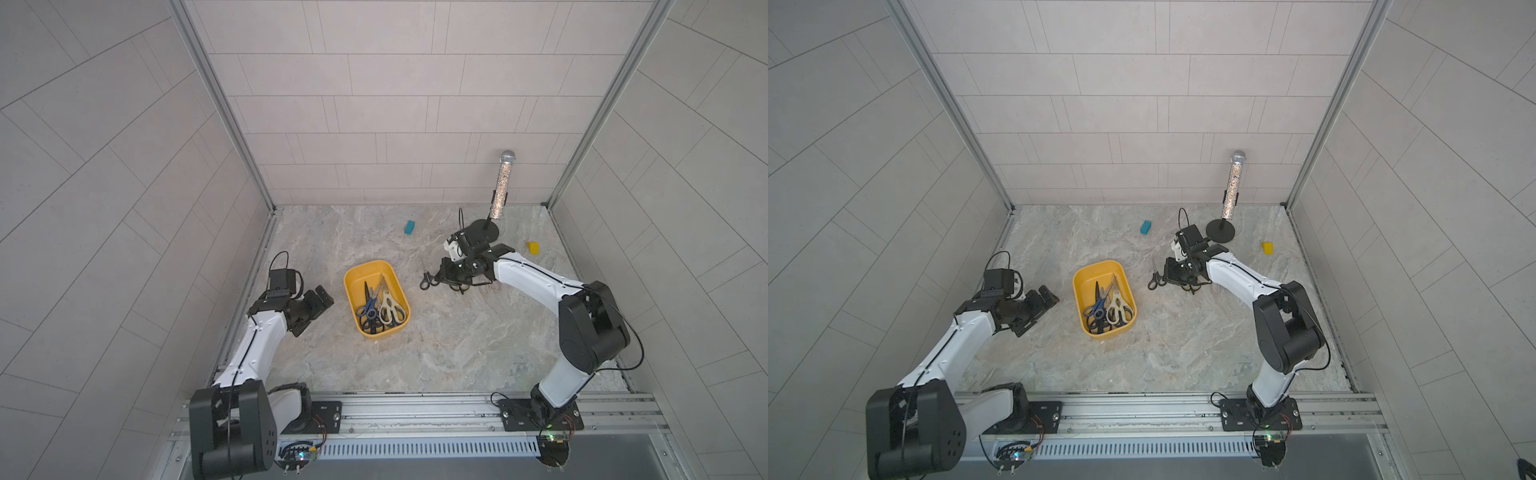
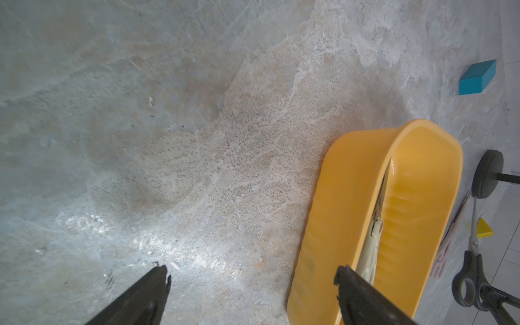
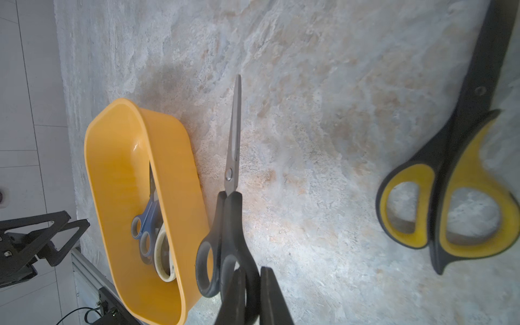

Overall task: Take the scissors out of the storage box
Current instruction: Place the scissors at the center of the board.

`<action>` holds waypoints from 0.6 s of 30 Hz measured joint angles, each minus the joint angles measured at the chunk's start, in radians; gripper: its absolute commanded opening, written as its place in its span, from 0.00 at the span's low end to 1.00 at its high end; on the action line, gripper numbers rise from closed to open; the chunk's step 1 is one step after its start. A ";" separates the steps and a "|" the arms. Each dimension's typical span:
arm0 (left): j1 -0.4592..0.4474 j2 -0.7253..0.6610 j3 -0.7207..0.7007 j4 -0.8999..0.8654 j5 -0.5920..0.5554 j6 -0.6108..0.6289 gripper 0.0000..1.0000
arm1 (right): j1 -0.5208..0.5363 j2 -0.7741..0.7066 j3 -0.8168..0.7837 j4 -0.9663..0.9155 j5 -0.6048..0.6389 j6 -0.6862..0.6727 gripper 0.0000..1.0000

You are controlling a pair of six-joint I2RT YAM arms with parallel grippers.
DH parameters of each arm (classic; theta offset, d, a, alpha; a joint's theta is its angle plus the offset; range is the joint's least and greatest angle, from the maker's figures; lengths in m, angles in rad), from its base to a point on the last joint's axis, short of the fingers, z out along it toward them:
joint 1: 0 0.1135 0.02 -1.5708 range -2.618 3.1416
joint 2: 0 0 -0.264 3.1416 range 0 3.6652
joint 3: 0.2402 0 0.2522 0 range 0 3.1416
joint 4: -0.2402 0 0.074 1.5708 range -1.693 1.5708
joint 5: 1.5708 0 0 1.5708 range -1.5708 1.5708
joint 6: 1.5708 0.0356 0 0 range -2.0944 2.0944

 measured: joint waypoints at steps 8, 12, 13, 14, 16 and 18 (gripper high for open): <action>0.000 -0.009 -0.015 0.003 0.011 -0.017 1.00 | -0.033 0.077 -0.013 0.095 0.014 -0.058 0.00; 0.000 -0.031 -0.016 0.004 0.020 -0.023 1.00 | -0.034 0.153 -0.012 0.132 0.039 -0.066 0.00; 0.000 -0.034 -0.016 0.005 0.022 -0.023 1.00 | -0.034 0.165 -0.016 0.146 0.045 -0.064 0.00; 0.000 -0.036 -0.017 0.005 0.024 -0.024 1.00 | -0.034 0.172 -0.019 0.158 0.049 -0.063 0.00; 0.000 -0.040 -0.021 0.006 0.025 -0.026 1.00 | -0.034 0.180 -0.023 0.191 0.057 -0.055 0.00; 0.000 -0.041 -0.025 0.006 0.024 -0.026 1.00 | -0.034 0.188 -0.024 0.212 0.063 -0.047 0.00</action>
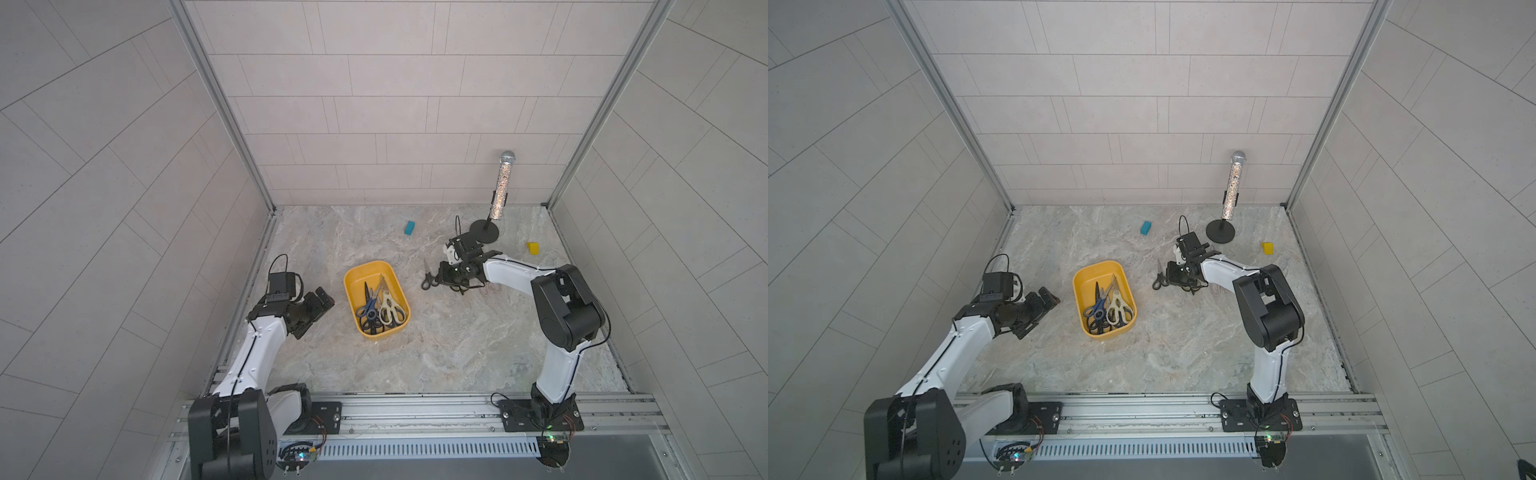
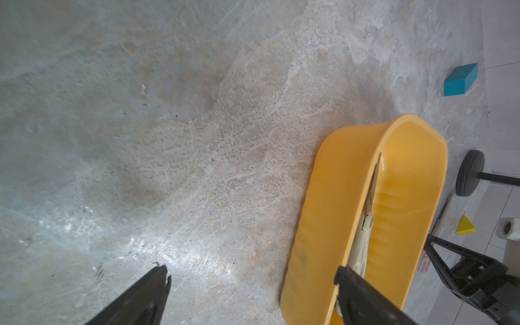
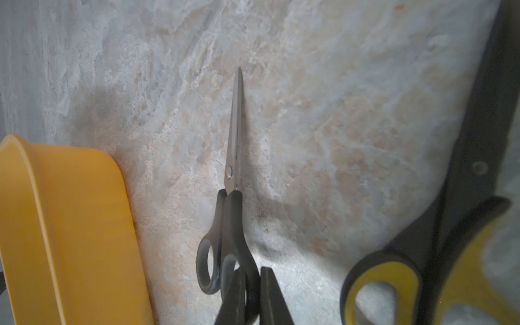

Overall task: Take the scissors out of the storage box
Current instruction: Place the scissors at the center of the board, then pick up the scissors from the storage box.

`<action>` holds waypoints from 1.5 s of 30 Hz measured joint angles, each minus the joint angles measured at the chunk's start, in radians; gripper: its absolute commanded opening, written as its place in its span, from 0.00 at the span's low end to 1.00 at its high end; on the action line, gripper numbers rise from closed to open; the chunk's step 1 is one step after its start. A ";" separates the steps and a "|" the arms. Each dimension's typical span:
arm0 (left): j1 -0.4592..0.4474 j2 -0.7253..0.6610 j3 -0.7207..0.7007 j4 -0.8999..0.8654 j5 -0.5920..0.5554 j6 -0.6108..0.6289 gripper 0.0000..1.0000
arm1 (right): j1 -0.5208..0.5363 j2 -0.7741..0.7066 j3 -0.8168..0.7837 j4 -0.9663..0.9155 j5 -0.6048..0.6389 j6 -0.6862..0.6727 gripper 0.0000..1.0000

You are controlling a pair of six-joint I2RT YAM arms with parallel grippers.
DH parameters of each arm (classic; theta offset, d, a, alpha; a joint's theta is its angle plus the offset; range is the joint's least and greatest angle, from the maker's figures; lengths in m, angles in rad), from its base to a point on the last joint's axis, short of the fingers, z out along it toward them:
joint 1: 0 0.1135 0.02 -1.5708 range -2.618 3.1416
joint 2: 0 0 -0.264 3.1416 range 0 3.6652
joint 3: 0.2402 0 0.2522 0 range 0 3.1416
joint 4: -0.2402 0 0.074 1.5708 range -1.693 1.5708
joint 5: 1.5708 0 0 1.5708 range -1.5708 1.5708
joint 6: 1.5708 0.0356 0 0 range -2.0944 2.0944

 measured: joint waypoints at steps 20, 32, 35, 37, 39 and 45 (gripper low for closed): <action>0.000 0.000 -0.004 0.006 -0.004 0.000 1.00 | 0.012 -0.043 -0.014 -0.072 0.078 -0.009 0.31; -0.001 0.024 0.009 -0.006 0.000 0.011 1.00 | 0.296 -0.169 0.079 -0.192 0.095 0.052 0.32; -0.003 0.042 0.035 -0.019 -0.007 0.037 1.00 | 0.372 -0.154 0.113 -0.199 0.101 0.087 0.32; -0.003 0.043 0.043 -0.021 -0.013 0.050 1.00 | 0.416 -0.125 0.147 -0.198 0.108 0.109 0.32; -0.003 0.043 0.044 -0.021 -0.015 0.056 1.00 | 0.453 -0.080 0.185 -0.196 0.114 0.131 0.32; -0.003 0.046 0.044 -0.024 -0.017 0.064 1.00 | 0.511 0.053 0.273 -0.218 0.144 0.187 0.32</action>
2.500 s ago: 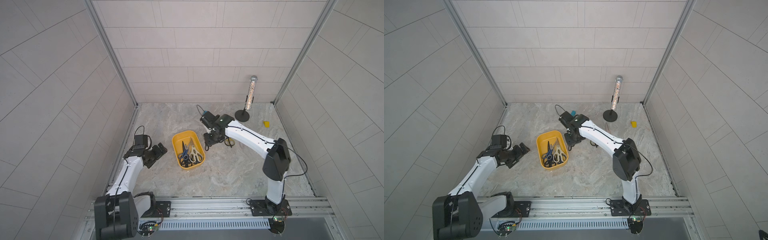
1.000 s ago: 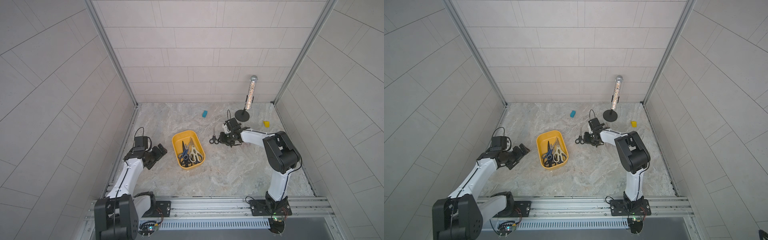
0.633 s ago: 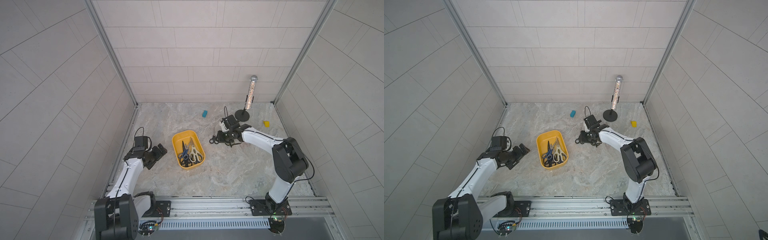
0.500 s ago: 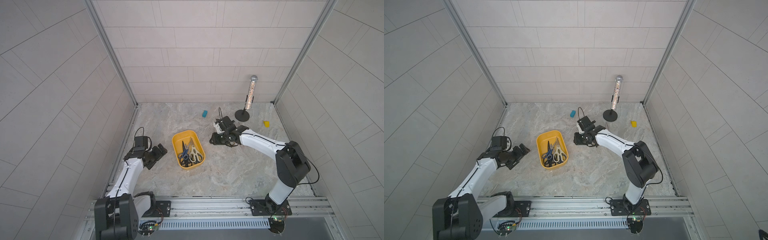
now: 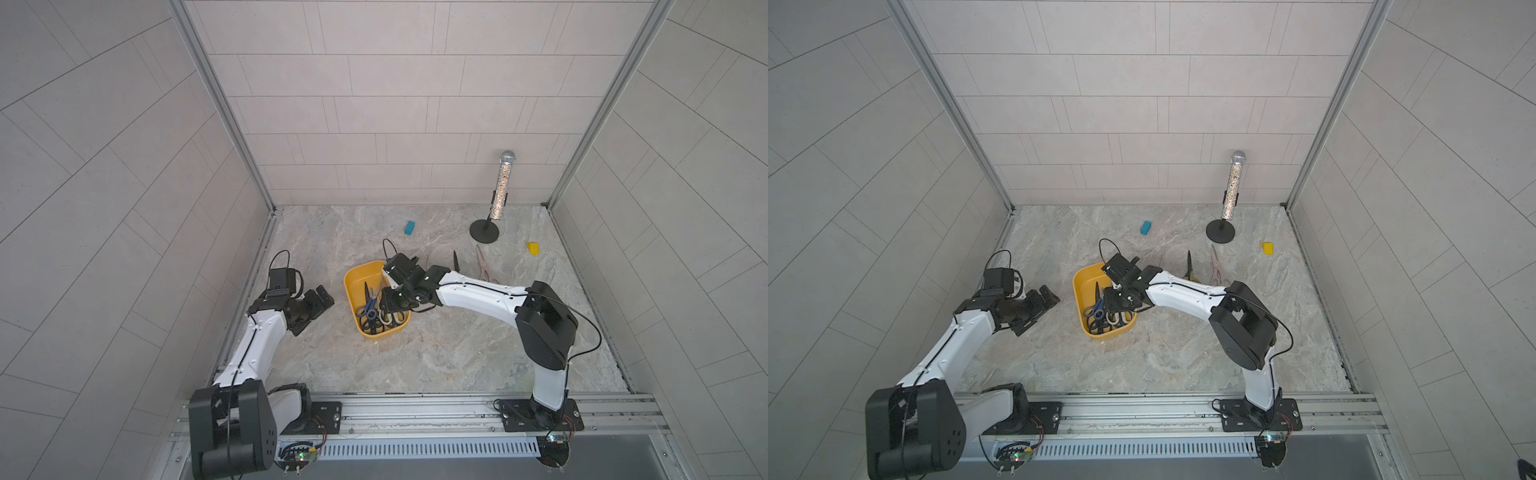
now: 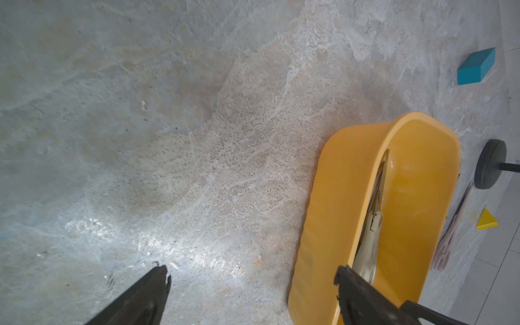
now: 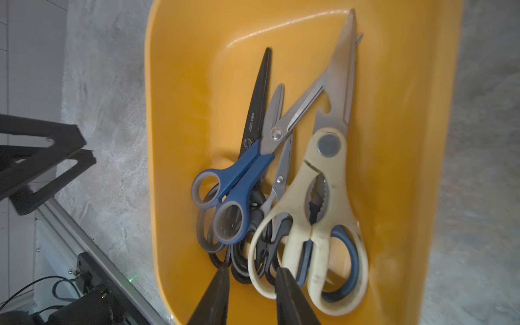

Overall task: Take the scissors out of the storage box
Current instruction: Pick up the scissors from the storage box.

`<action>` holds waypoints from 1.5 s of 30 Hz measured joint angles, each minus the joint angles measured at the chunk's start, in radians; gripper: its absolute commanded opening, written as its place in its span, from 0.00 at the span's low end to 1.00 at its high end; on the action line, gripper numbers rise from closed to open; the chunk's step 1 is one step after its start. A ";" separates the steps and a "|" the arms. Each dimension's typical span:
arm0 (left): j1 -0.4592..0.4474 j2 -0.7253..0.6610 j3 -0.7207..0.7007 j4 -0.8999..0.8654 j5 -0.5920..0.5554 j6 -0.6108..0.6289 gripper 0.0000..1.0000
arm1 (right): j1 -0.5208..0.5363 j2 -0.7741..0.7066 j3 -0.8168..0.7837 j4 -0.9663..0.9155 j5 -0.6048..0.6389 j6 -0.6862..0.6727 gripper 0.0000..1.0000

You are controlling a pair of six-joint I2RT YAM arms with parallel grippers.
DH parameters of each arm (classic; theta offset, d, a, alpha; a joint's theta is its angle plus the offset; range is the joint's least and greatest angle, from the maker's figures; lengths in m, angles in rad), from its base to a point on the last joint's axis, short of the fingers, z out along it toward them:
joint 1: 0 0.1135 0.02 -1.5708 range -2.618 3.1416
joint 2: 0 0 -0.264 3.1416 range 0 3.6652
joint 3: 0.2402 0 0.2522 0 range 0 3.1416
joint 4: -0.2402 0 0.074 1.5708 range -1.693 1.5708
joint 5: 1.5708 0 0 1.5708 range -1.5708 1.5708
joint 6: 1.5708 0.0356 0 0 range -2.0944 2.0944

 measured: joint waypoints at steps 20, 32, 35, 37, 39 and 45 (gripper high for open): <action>-0.011 -0.022 0.000 -0.002 -0.007 0.004 1.00 | 0.023 0.150 0.137 -0.095 0.080 0.112 0.25; -0.011 -0.023 0.000 -0.002 -0.007 0.004 1.00 | 0.031 0.185 0.167 -0.107 0.078 0.135 0.25; -0.011 -0.023 0.000 -0.002 -0.007 0.004 1.00 | 0.031 0.192 0.177 -0.111 0.078 0.137 0.25; -0.013 -0.024 0.000 -0.002 -0.007 0.004 1.00 | 0.031 0.200 0.188 -0.118 0.077 0.138 0.25; -0.013 -0.024 0.000 -0.003 -0.008 0.004 1.00 | 0.031 0.209 0.199 -0.124 0.077 0.138 0.25; -0.013 -0.027 0.000 -0.002 -0.009 0.005 1.00 | 0.030 0.218 0.217 -0.139 0.079 0.139 0.17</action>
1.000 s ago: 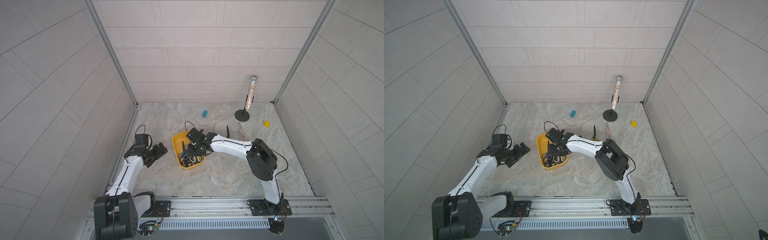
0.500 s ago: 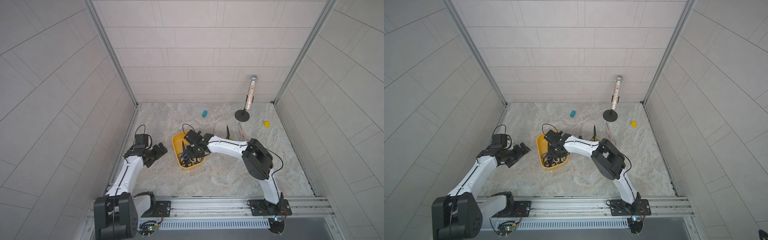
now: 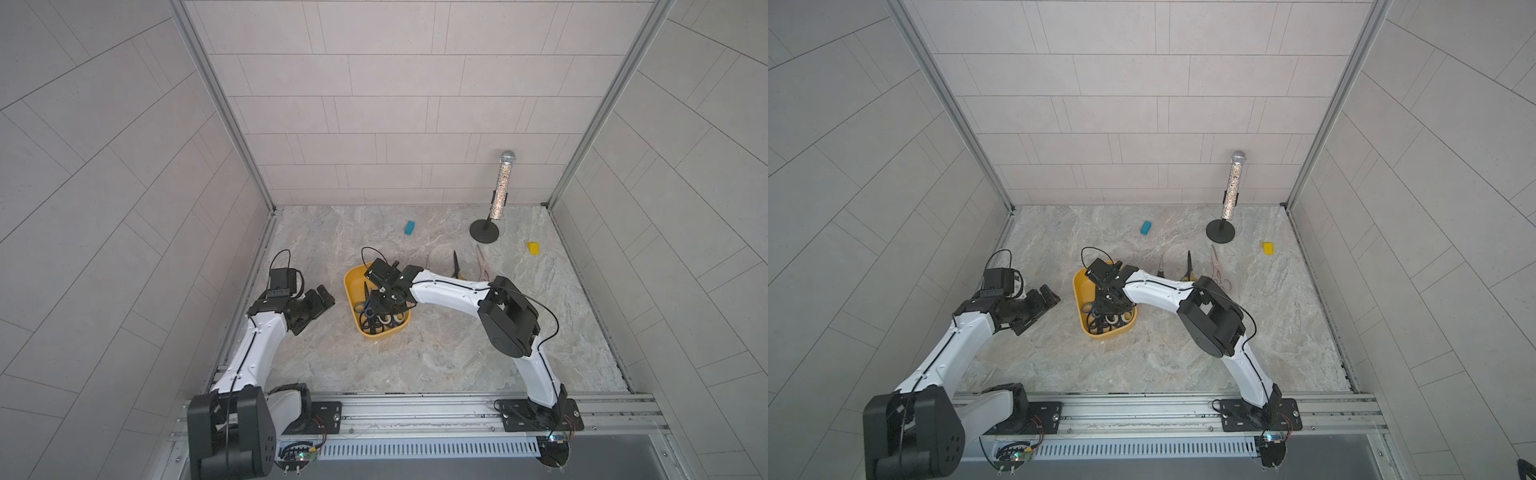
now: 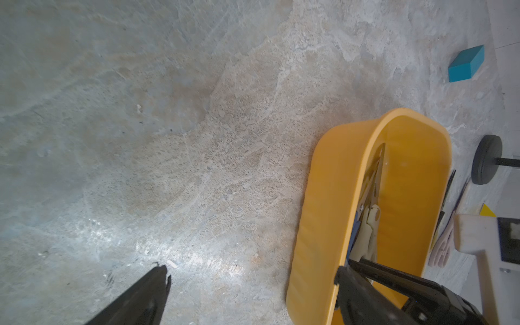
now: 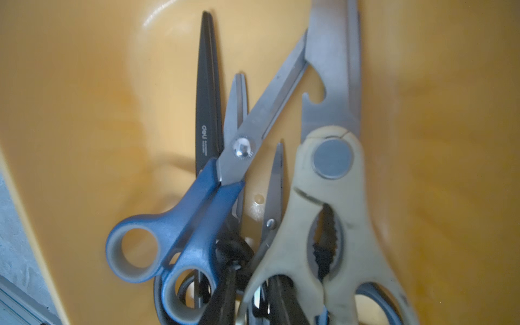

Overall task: Take the scissors out of the storage box
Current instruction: Pick up the scissors from the storage box.

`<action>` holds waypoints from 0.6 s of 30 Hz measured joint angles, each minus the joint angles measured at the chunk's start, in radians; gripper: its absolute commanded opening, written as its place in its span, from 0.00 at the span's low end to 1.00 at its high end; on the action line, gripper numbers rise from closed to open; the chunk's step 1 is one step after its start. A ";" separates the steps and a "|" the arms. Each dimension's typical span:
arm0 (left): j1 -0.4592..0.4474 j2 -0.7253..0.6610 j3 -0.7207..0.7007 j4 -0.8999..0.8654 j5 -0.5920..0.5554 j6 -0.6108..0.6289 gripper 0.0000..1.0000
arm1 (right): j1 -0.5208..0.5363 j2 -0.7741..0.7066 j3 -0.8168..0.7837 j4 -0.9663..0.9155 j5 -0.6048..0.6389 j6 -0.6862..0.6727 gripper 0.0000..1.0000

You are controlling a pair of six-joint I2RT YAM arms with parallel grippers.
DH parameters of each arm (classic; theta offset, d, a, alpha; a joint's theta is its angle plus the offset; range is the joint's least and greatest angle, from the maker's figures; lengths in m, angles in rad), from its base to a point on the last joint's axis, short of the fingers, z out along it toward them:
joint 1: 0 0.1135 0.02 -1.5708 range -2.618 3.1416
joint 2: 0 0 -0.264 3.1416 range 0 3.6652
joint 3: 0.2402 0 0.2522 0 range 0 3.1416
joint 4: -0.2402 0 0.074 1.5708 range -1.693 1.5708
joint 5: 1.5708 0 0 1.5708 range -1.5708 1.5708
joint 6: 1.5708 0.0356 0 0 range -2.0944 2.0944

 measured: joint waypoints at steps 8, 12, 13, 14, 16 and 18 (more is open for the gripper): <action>0.000 -0.004 0.000 0.000 -0.001 0.002 1.00 | 0.006 0.000 0.005 -0.008 0.002 0.013 0.05; 0.000 -0.004 0.000 0.000 -0.002 0.002 1.00 | 0.006 -0.002 0.006 -0.012 0.001 0.013 0.00; 0.000 -0.004 0.000 0.000 -0.002 0.002 1.00 | 0.006 -0.005 0.006 -0.013 0.000 0.013 0.00; 0.000 -0.004 0.000 0.000 -0.002 0.002 1.00 | 0.006 -0.008 0.006 -0.017 0.000 0.013 0.00; 0.000 -0.004 0.000 0.000 -0.001 0.002 1.00 | 0.005 -0.025 0.006 -0.028 -0.003 0.013 0.00; 0.000 -0.004 0.000 0.002 0.003 0.002 1.00 | 0.000 -0.052 0.005 -0.039 -0.011 0.013 0.00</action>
